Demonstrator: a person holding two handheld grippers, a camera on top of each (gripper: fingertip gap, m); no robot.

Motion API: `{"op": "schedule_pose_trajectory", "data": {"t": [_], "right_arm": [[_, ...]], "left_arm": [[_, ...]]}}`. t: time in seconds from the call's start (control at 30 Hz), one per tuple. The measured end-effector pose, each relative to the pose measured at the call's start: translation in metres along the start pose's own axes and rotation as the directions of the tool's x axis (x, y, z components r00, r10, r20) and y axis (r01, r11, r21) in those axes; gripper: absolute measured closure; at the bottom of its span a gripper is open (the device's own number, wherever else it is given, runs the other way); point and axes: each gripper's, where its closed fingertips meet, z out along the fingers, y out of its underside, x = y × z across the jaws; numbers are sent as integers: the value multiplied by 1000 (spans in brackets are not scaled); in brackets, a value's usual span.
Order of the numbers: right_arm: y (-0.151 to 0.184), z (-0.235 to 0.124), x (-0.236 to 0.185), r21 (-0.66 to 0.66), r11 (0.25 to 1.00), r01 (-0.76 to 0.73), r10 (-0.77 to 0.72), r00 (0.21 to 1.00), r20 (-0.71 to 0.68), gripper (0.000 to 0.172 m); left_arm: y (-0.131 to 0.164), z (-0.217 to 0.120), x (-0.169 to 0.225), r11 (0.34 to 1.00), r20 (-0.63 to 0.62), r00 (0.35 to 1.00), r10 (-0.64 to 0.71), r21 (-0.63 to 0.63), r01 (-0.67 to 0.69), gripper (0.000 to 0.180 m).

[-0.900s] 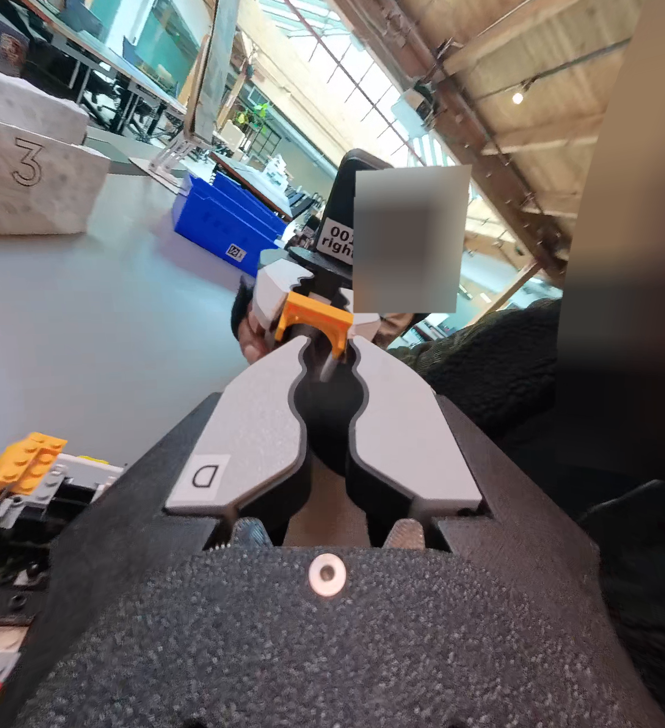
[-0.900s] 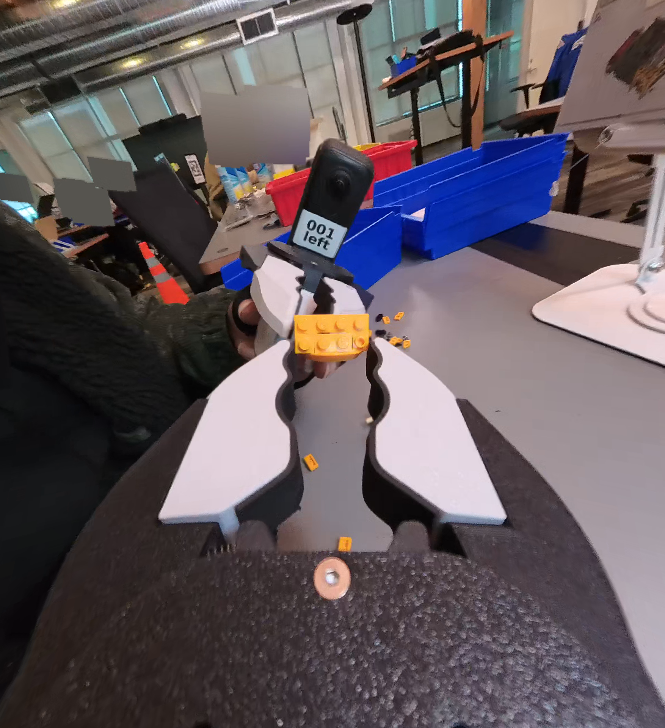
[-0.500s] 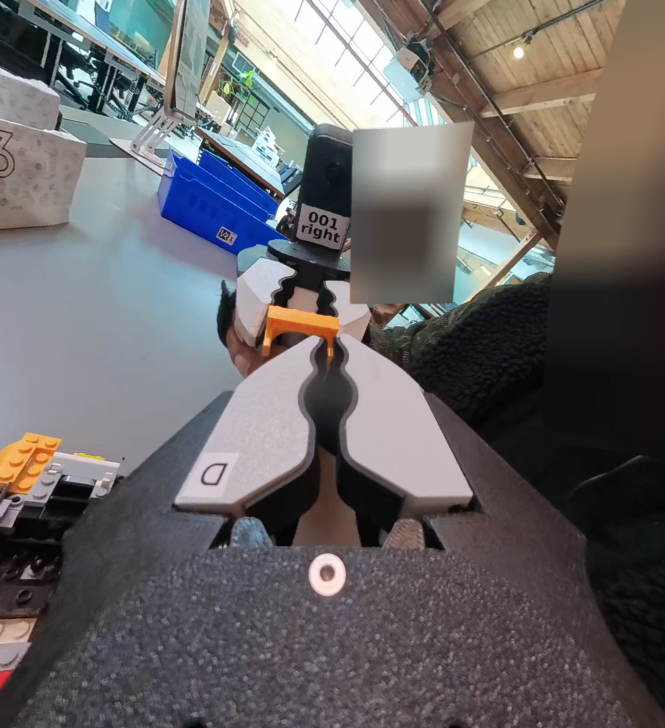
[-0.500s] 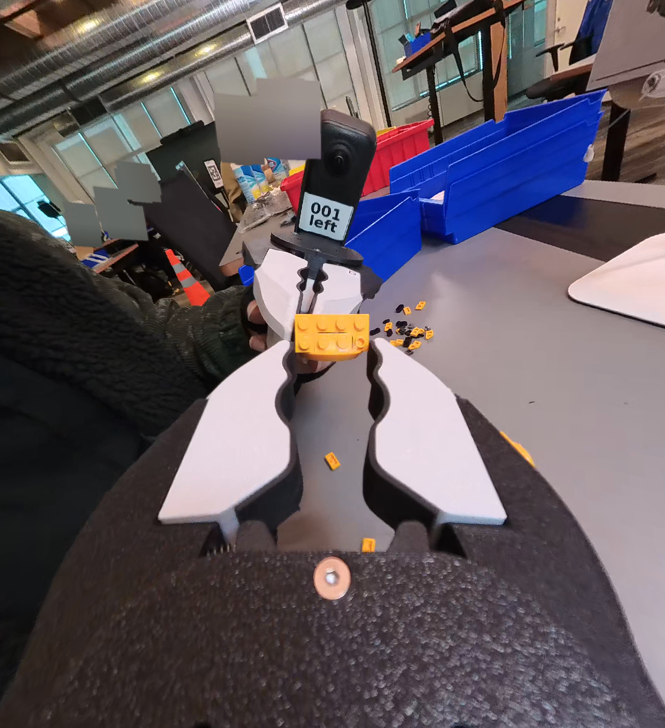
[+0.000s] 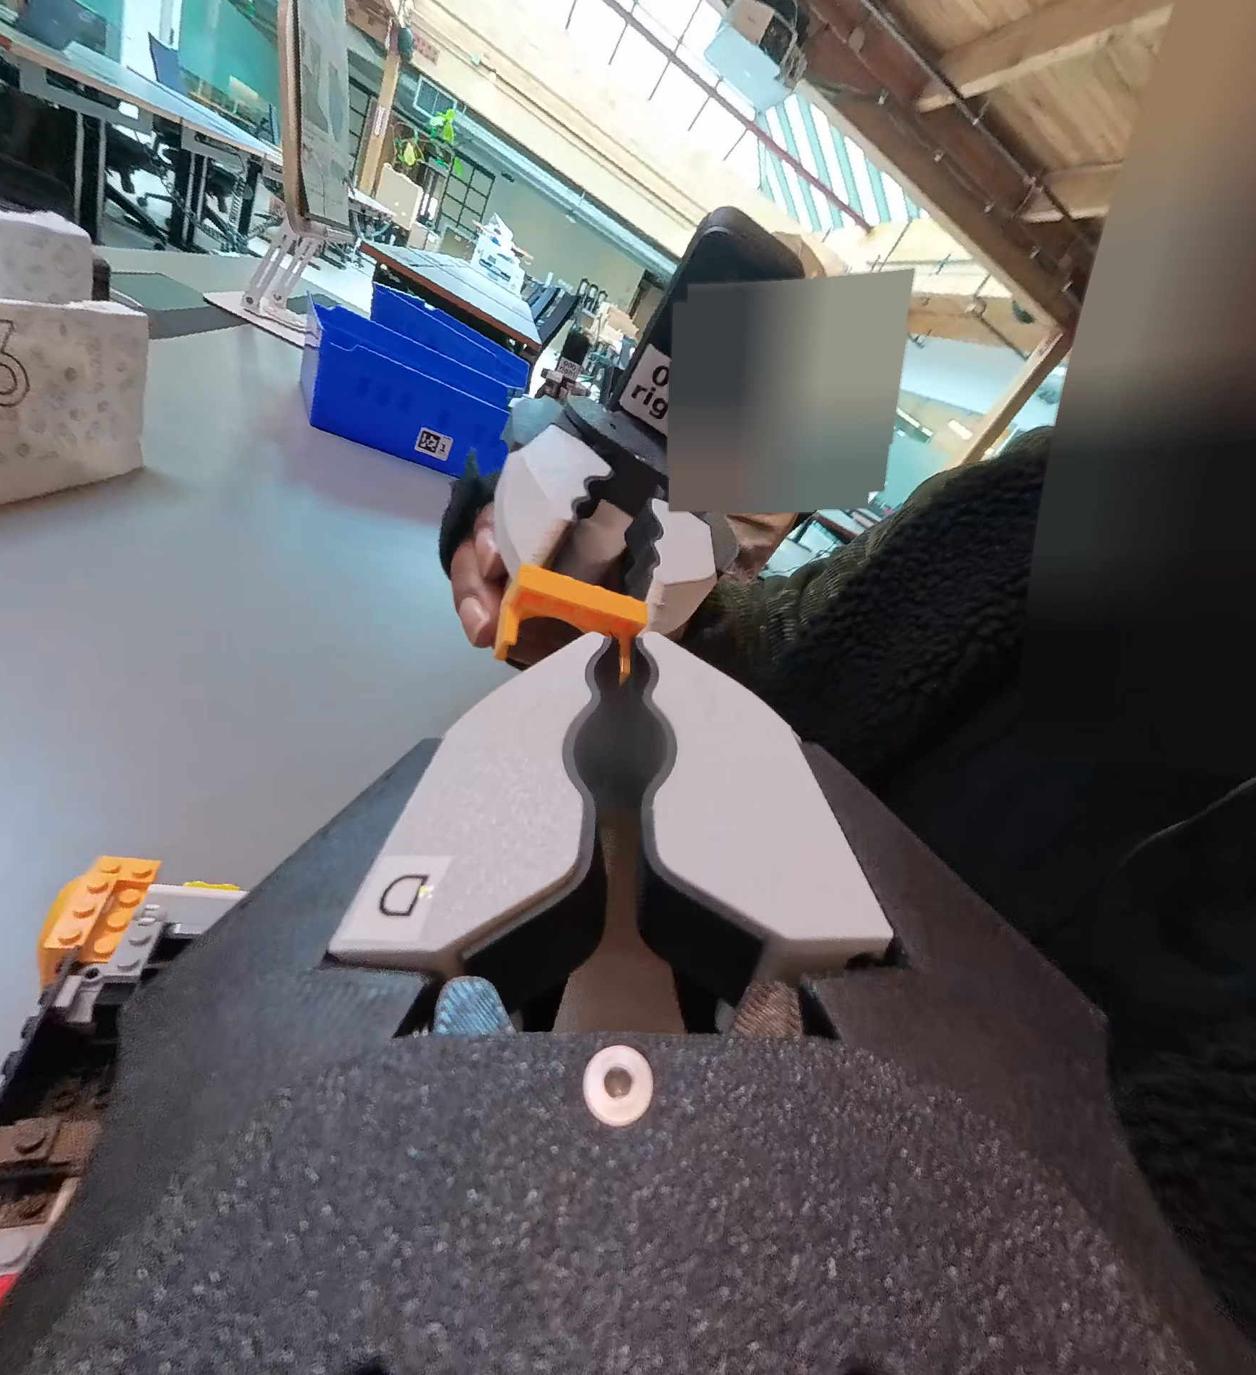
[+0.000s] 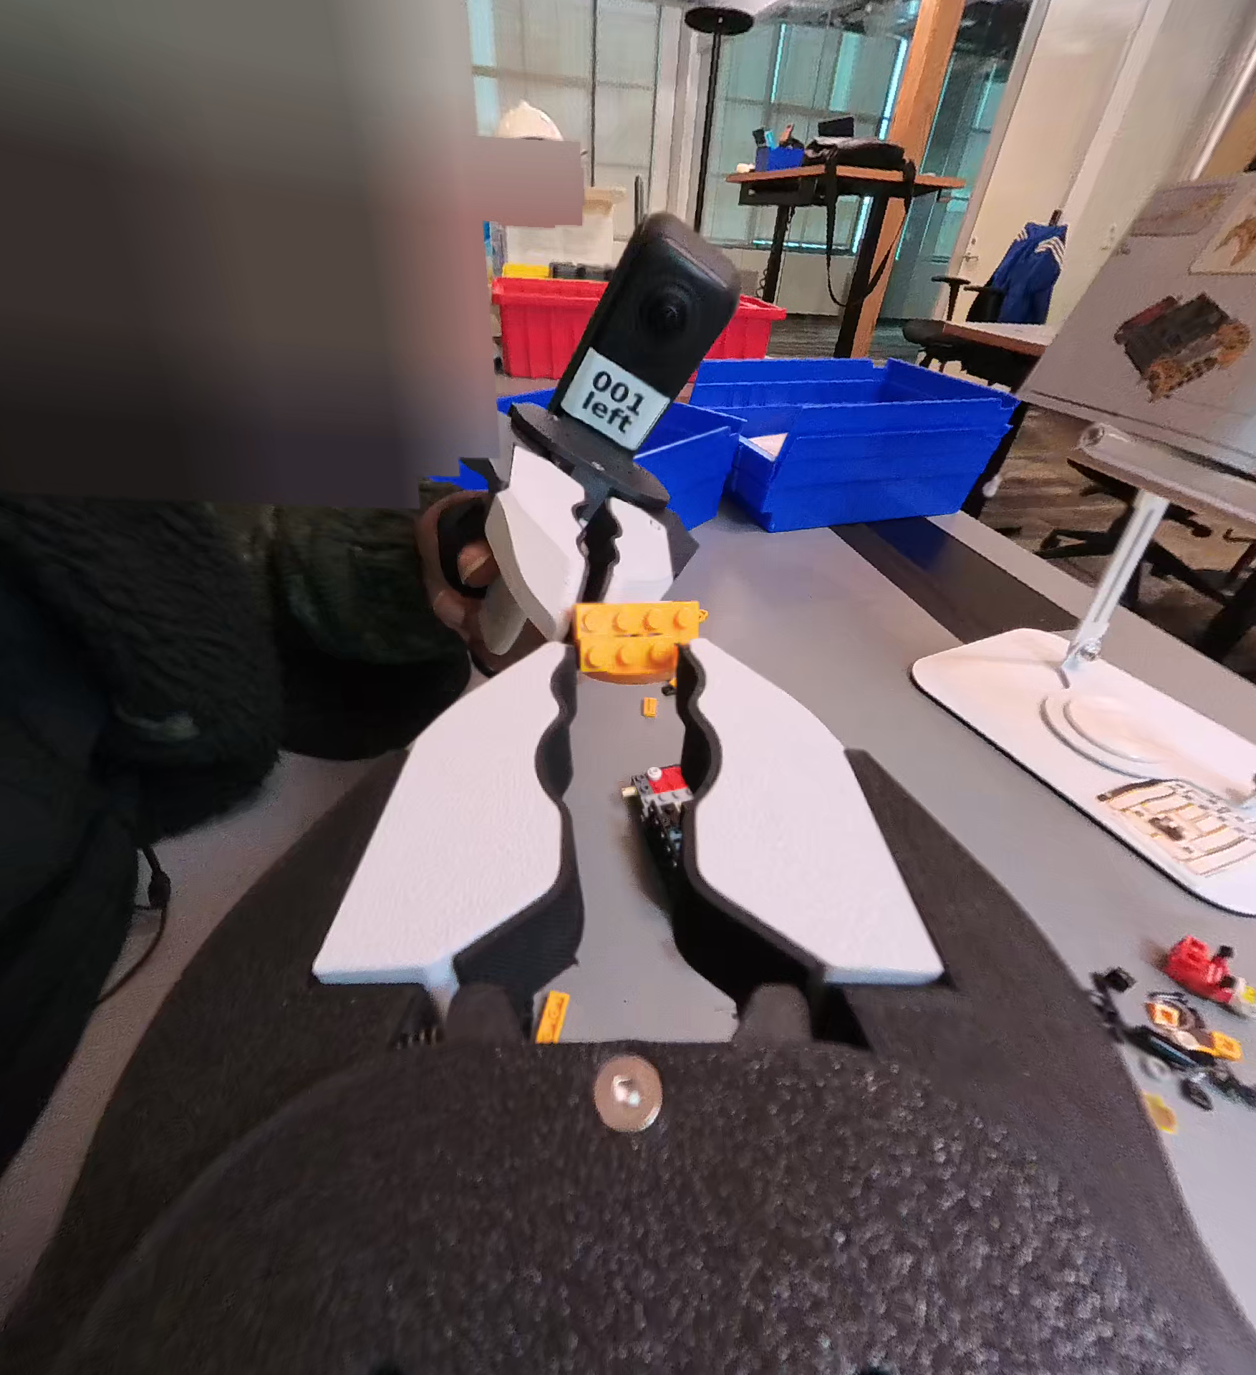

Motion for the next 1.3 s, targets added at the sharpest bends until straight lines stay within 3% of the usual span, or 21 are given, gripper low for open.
{"op": "schedule_pose_trajectory", "data": {"t": [0.23,0.47,0.53,0.7,1.0,1.1,1.13,1.27,1.3], "right_arm": [[4,0,-6,-61,991,120,-121,993,-12,150],[10,4,-8,-97,986,134,-136,991,-17,151],[11,4,-9,-97,986,138,-140,990,-11,159],[15,6,-12,-132,975,179,-182,983,-8,159],[32,10,-9,-258,937,234,-251,968,-32,168],[28,-1,18,-262,944,202,-247,957,-151,172],[27,-6,22,-260,945,199,-244,957,-154,172],[11,-11,11,-168,959,229,-249,962,-114,172],[10,-10,7,-155,963,222,-237,968,-85,165]], "left_arm": [[7,0,1,980,64,981,185,-88,-179,178],[17,0,-5,908,138,910,391,-219,-357,175],[17,-2,-7,884,167,883,438,-259,-390,176],[25,-5,-9,893,151,908,390,-303,-333,177],[36,-12,-23,866,211,897,389,-417,-278,177],[46,-5,-8,869,114,937,330,-424,-254,177],[50,-1,-11,843,135,914,382,-457,-285,177],[37,-8,-19,901,177,936,306,-371,-225,177],[34,-9,-20,912,182,939,291,-350,-214,177]]}}
